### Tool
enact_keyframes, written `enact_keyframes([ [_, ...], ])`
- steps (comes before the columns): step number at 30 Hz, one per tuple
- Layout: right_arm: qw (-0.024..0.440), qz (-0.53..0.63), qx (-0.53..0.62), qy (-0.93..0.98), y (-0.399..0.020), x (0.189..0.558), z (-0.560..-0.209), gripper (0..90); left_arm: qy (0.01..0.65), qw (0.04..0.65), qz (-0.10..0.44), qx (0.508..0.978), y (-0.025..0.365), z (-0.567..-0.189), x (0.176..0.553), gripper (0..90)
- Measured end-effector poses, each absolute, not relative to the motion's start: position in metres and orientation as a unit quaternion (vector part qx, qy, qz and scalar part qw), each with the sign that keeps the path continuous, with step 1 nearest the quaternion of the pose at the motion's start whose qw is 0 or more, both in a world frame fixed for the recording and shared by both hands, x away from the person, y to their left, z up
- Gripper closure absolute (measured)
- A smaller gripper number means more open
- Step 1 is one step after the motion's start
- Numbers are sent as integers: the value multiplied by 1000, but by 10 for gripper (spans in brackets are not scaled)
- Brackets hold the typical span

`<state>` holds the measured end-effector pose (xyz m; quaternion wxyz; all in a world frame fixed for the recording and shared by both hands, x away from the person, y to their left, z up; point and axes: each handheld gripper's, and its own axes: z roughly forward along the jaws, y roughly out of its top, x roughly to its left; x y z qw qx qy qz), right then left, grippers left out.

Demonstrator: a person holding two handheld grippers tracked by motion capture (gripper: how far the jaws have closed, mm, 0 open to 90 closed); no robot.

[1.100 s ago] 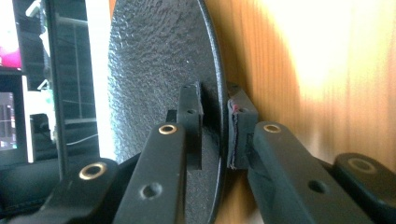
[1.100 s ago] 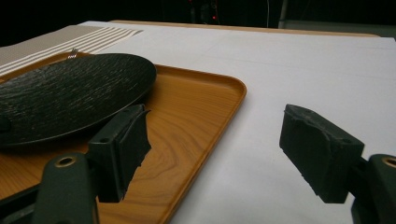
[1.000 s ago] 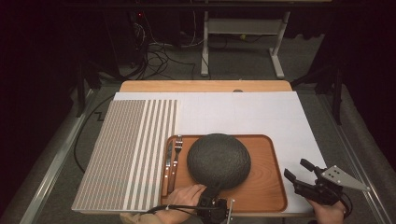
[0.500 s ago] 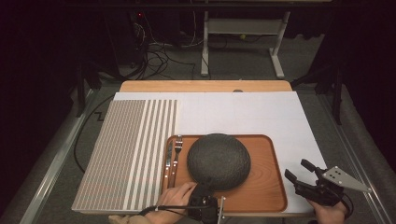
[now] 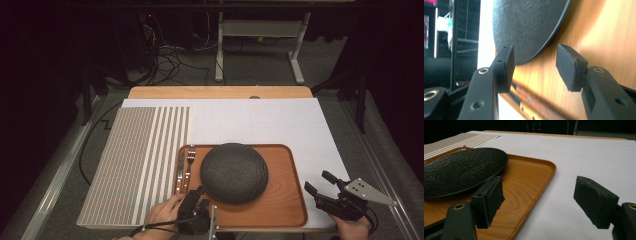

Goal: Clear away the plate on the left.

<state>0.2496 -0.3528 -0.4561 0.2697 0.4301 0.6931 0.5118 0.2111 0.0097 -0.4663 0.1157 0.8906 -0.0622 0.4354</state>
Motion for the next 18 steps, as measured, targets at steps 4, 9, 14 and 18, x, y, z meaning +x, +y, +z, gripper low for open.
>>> enact_keyframes([
  [4, 269, 511, 429, 694, -353, 250, -456, 242, -43, 118, 438, 890, 22, -464, 210, 462],
  [9, 269, 511, 429, 694, -352, 249, -456, 242, -27, 113, 437, 892, 40, -464, 210, 462],
  [14, 269, 510, 429, 695, -352, 249, -456, 242, 8, 120, 441, 889, 60, -459, 211, 461],
  [18, 270, 509, 428, 696, -352, 250, -456, 242, 23, 123, 445, 887, 72, -457, 211, 436],
])
